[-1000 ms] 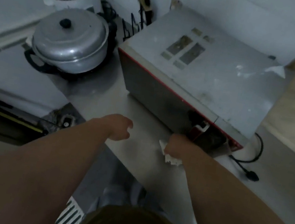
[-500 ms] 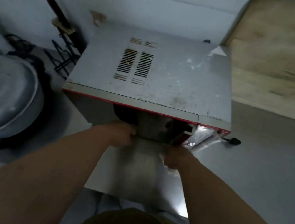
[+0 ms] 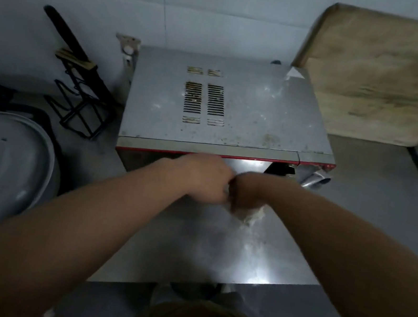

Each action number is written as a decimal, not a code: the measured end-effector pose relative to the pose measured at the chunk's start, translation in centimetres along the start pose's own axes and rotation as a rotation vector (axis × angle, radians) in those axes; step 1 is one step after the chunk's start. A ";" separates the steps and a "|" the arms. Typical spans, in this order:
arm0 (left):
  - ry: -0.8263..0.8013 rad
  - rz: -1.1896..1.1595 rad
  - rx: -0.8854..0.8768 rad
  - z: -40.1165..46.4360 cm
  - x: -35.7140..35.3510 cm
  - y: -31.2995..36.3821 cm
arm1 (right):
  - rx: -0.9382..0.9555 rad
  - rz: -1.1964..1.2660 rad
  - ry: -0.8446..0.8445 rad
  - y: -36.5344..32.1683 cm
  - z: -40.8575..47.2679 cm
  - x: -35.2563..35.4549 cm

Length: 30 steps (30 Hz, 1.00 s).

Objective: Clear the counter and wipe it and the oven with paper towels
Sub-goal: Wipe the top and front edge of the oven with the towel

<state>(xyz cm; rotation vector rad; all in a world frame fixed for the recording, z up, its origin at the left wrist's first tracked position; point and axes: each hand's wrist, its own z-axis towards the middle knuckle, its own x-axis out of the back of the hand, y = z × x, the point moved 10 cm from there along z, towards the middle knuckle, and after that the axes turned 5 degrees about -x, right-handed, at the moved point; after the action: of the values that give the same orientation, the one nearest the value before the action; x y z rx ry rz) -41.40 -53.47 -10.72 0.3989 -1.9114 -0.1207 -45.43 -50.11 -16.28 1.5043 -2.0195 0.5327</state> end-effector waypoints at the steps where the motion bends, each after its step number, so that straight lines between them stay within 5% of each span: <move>1: 0.040 0.012 -0.003 -0.5 2.0 0.0 | 0.000 -0.028 0.030 0.5 -0.7 2.2; 10: 0.435 0.075 0.144 -1.9 12.3 -5.3 | -0.076 0.021 0.455 8.1 -6.8 19.9; 18: 0.522 0.036 0.331 0.7 6.8 -7.8 | -0.191 0.196 1.055 13.6 -6.0 22.5; 22: 0.517 -0.021 0.441 1.2 5.5 -9.2 | -0.110 0.163 0.849 12.1 -1.3 16.9; 30: 0.446 0.009 0.473 2.5 4.9 -10.3 | -0.031 0.181 0.984 10.8 0.4 16.5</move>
<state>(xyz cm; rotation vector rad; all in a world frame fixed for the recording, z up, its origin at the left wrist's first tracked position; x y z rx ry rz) -43.03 -65.02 -10.04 0.6712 -1.4850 0.4048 -59.36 -59.27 -5.76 0.7659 -1.3500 1.0516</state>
